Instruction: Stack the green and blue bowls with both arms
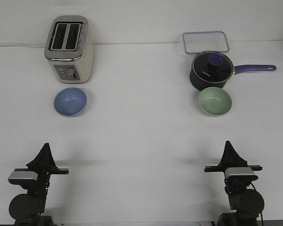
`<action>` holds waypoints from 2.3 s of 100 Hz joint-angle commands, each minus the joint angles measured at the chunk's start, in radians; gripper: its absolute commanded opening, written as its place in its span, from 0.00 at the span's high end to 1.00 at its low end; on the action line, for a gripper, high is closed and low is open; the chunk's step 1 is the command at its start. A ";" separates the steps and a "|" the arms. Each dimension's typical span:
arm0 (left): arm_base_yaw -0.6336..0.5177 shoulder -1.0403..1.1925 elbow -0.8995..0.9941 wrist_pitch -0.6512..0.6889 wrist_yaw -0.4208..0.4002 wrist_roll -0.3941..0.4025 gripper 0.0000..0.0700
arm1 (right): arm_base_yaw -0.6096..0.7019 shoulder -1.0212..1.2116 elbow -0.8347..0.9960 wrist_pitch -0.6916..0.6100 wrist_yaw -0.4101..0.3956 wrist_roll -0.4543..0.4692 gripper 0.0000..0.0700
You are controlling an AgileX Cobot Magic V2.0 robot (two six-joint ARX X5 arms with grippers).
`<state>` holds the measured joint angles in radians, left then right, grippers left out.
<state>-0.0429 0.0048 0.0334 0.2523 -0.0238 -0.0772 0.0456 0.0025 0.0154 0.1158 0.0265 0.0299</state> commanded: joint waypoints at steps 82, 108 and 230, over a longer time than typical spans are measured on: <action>0.002 -0.002 -0.019 0.010 -0.002 -0.006 0.98 | 0.001 0.426 0.674 -0.689 0.000 0.023 1.00; 0.002 -0.002 -0.019 0.010 -0.002 -0.006 0.98 | 0.001 0.670 0.837 -0.816 -0.003 0.023 1.00; 0.002 -0.002 -0.019 0.010 -0.002 -0.006 0.98 | -0.194 1.413 1.234 -0.731 -0.061 0.040 0.39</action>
<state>-0.0433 0.0048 0.0334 0.2523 -0.0238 -0.0772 -0.1371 1.3415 1.2163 -0.6304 -0.0208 0.0818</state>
